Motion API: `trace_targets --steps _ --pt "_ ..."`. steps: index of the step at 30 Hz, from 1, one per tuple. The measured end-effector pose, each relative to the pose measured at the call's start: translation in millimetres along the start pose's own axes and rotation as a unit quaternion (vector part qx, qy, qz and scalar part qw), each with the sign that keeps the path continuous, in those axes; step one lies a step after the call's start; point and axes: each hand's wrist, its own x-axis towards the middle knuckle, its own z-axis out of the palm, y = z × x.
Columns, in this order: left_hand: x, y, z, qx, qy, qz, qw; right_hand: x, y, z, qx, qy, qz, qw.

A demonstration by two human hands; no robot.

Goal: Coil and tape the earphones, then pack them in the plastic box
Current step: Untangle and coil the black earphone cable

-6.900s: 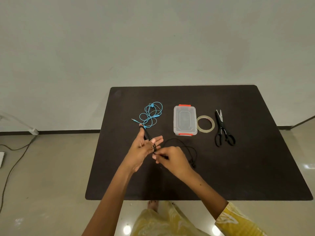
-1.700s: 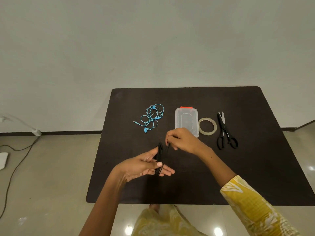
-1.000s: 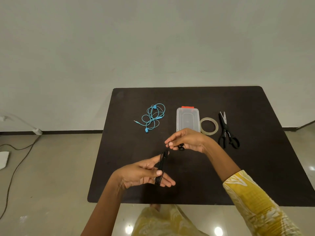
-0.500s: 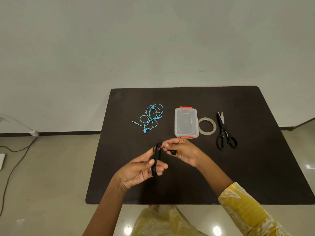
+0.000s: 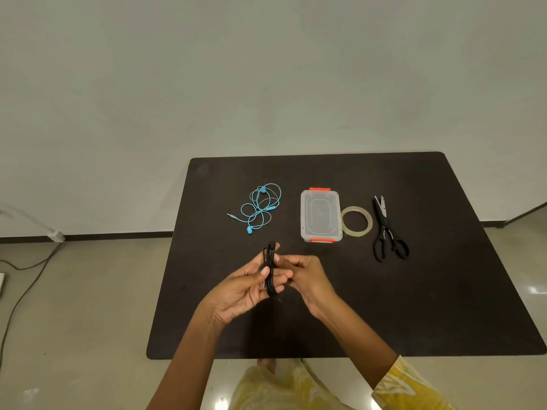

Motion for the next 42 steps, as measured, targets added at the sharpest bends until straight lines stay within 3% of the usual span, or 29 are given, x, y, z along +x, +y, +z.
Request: trace_targets --steps 6,11,15,23,26,31,38,42 --pt "0 -3 2 -0.016 0.012 -0.009 1.0 -1 -4 -2 -0.078 -0.015 0.002 0.997" --pt "1 -3 5 -0.03 0.025 -0.002 0.999 -1 -5 -2 -0.036 0.001 0.07 0.997" --pt "2 -2 5 -0.033 0.059 0.005 0.998 -2 1 -7 0.016 0.021 0.062 0.998" --pt "3 -15 3 0.018 0.25 0.019 0.968 0 10 -14 0.032 0.112 -0.031 0.993" --pt "9 -26 15 0.072 0.334 0.051 0.938 0 15 -8 -0.001 0.147 -0.073 0.986" --pt "15 -36 28 0.086 0.382 0.082 0.916 -4 24 0 -0.07 0.16 -0.11 0.978" --pt "17 -42 31 0.131 0.37 0.085 0.916 -6 32 4 -0.222 0.142 -0.157 0.952" --pt "15 -42 31 0.083 0.346 0.076 0.932 -8 28 4 -0.329 0.092 -0.176 0.923"
